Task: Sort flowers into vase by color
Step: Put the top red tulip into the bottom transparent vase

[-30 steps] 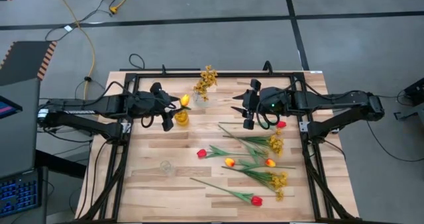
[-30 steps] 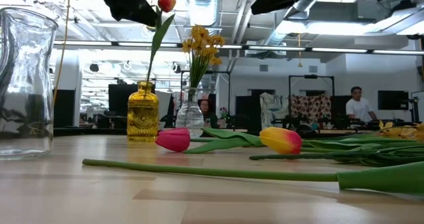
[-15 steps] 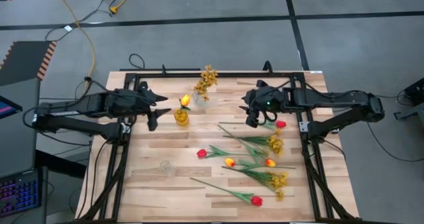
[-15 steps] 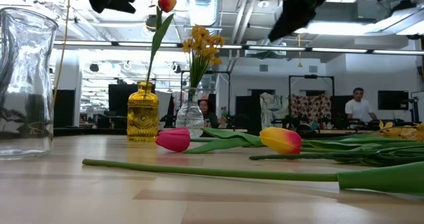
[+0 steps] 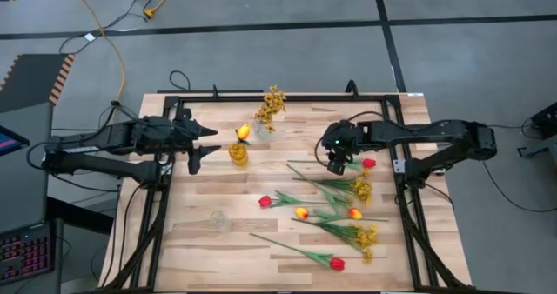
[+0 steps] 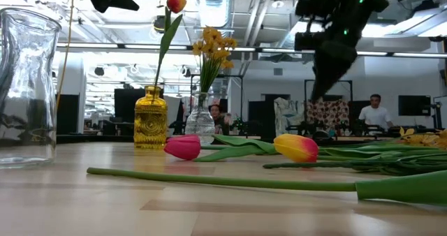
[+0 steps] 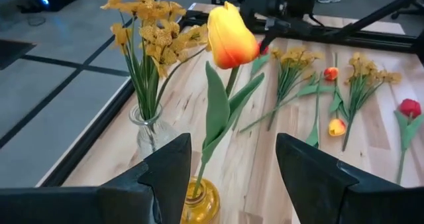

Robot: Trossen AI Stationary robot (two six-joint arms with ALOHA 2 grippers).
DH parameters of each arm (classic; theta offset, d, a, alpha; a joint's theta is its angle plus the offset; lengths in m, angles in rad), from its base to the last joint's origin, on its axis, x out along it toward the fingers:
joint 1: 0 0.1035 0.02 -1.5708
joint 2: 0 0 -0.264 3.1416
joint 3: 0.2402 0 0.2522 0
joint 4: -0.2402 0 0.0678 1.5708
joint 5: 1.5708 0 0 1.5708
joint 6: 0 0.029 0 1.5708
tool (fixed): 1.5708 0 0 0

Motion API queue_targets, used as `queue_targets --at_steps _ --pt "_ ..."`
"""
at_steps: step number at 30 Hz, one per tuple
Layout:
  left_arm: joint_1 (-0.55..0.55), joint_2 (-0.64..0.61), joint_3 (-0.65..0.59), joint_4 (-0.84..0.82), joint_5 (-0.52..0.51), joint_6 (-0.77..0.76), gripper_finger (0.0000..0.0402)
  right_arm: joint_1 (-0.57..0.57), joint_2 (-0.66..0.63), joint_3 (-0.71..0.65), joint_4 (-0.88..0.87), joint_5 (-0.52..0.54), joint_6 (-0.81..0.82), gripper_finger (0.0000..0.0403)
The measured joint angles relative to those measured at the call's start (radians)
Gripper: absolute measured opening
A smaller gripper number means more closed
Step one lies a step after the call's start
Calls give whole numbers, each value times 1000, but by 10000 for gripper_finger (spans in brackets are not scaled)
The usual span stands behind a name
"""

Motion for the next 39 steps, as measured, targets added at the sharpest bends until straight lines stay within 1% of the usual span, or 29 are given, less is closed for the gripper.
queue_targets --at_steps 12,17,21,25,30,34,39 --pt "0 40 0 -4 1 0 210 0 269 0 -65 -5 -38 191" --pt "0 58 0 -2 1 0 210 -16 334 1 -117 -3 -38 191" --pt "0 70 0 -2 1 0 210 -44 355 6 -134 -9 -38 185" --pt "-1 74 0 -2 1 0 210 -70 364 6 -143 -25 -46 156" --pt "-1 75 0 -2 1 0 210 -89 362 5 -144 -52 -49 99" --pt "-1 75 0 -2 1 0 210 -90 362 13 -151 -53 -50 56" --pt "-1 75 0 -2 1 0 210 -90 365 34 -160 -52 -73 22"
